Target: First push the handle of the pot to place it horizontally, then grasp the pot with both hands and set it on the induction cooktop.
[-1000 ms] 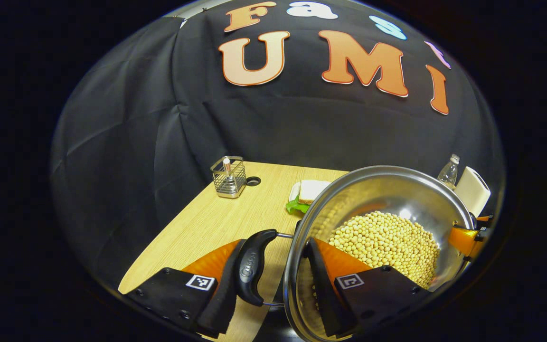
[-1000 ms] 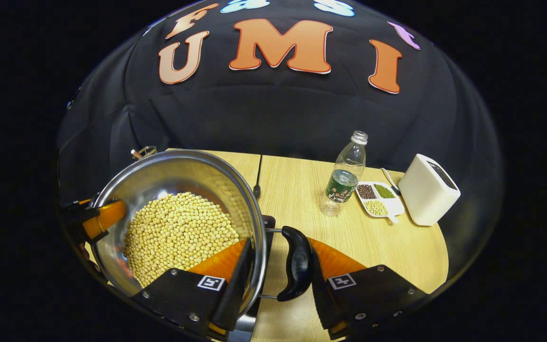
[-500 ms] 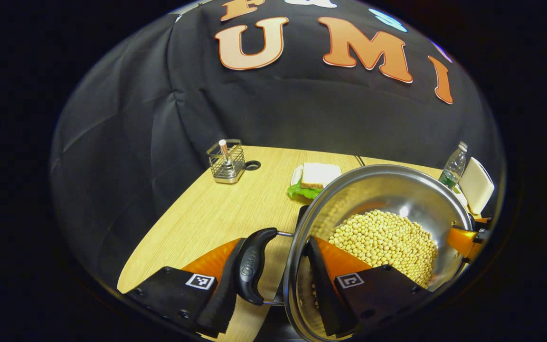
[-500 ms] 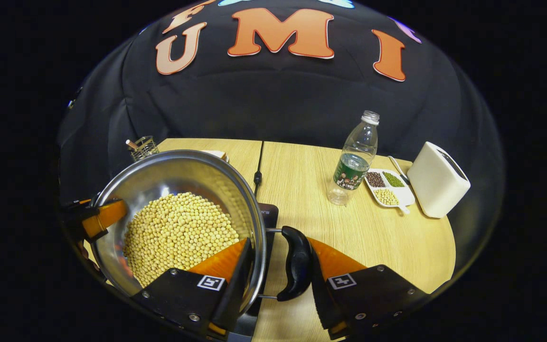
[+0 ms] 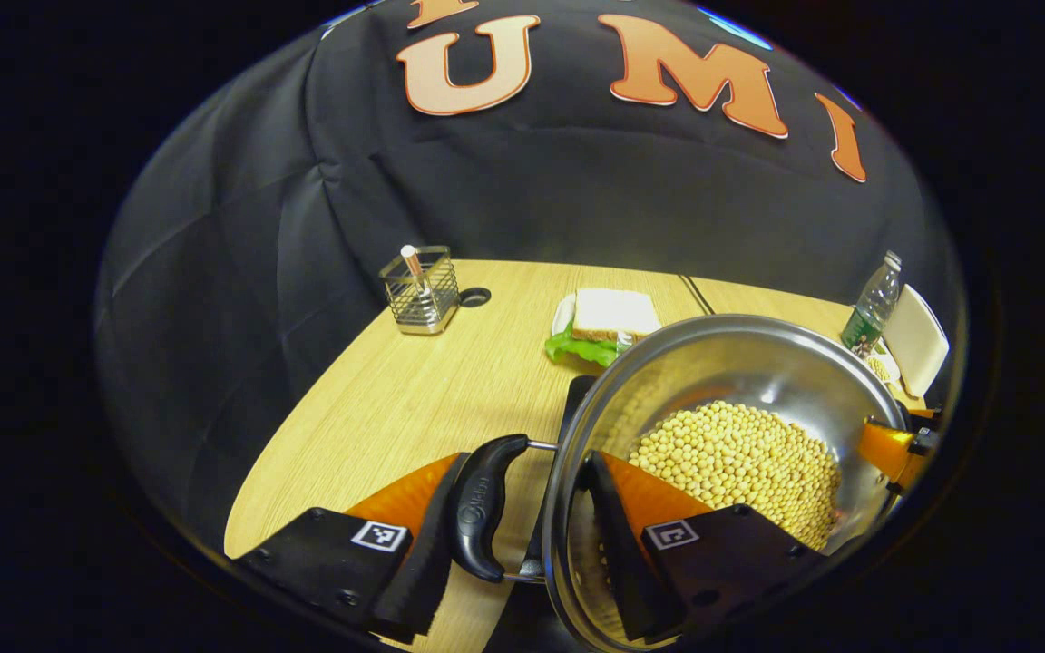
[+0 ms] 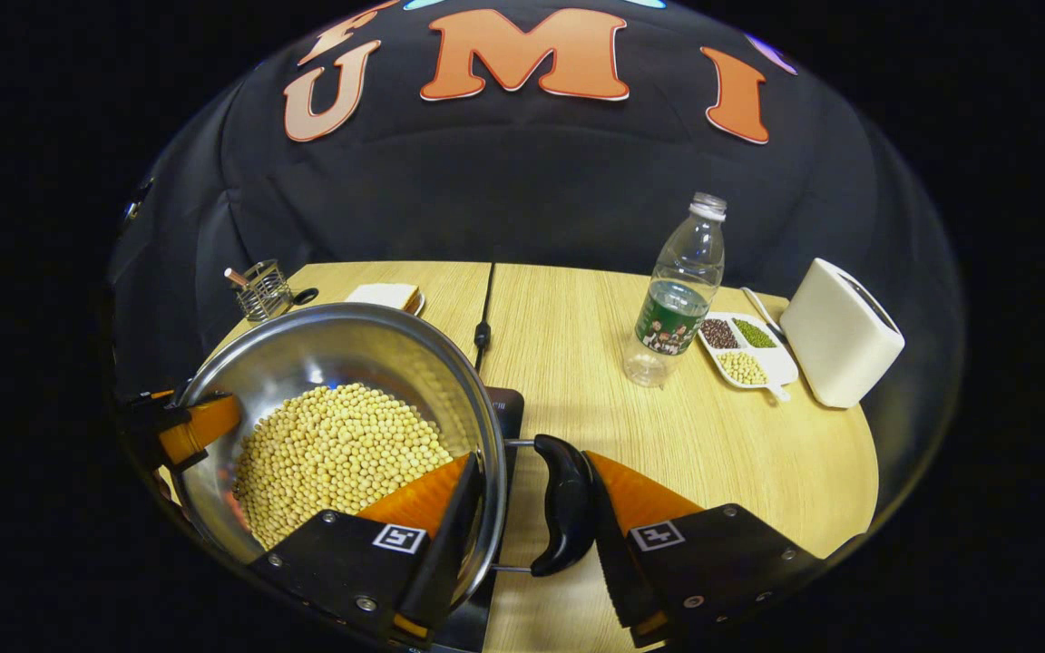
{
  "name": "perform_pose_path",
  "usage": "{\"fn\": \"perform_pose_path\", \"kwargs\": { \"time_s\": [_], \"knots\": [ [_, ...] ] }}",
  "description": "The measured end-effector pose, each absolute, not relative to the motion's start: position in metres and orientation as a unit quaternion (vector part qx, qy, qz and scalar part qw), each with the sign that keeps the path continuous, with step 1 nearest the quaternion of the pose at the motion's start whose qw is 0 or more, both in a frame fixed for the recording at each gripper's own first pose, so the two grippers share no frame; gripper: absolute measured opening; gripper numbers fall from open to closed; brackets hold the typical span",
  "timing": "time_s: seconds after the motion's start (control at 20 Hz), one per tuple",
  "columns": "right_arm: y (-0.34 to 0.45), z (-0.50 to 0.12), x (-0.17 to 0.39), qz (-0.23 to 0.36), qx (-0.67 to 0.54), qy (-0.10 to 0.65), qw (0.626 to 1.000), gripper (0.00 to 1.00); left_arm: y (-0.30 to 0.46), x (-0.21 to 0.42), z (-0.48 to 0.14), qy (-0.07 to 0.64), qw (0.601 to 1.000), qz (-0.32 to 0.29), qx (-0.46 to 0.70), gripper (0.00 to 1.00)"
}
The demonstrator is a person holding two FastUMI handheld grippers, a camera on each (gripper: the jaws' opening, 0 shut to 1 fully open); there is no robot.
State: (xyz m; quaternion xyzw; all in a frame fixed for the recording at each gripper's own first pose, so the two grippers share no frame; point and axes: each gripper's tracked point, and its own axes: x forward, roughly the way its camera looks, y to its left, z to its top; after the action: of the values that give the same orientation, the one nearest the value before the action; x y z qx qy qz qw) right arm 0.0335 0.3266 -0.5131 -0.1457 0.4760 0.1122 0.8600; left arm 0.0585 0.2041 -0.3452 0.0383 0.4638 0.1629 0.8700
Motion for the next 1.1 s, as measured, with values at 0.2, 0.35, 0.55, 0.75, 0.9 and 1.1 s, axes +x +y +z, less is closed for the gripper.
{"fn": "perform_pose_path", "kwargs": {
  "time_s": [0.2, 0.35, 0.55, 0.75, 0.9, 1.1],
  "knots": [
    [0.329, -0.506, 0.034, 0.116, -0.125, 0.471, 0.866, 0.77, 0.206, 0.055, -0.347, 0.466, 0.868, 0.169, 0.040, 0.85],
    [0.322, -0.473, 0.049, 0.122, -0.113, 0.419, 0.892, 0.81, 0.207, 0.061, -0.326, 0.441, 0.878, 0.179, 0.046, 0.87],
    [0.310, -0.389, 0.070, 0.131, -0.082, 0.327, 0.932, 0.80, 0.217, 0.086, -0.259, 0.348, 0.906, 0.224, 0.093, 0.86],
    [0.281, -0.296, 0.068, 0.136, -0.079, 0.251, 0.955, 0.80, 0.192, 0.104, -0.180, 0.257, 0.935, 0.219, 0.105, 0.89],
    [0.268, -0.230, 0.060, 0.148, -0.079, 0.202, 0.965, 0.81, 0.155, 0.114, -0.119, 0.196, 0.959, 0.187, 0.076, 0.89],
    [0.254, -0.174, 0.049, 0.162, -0.102, 0.149, 0.970, 0.81, 0.110, 0.114, -0.055, 0.129, 0.982, 0.138, 0.030, 0.83]
  ]
}}
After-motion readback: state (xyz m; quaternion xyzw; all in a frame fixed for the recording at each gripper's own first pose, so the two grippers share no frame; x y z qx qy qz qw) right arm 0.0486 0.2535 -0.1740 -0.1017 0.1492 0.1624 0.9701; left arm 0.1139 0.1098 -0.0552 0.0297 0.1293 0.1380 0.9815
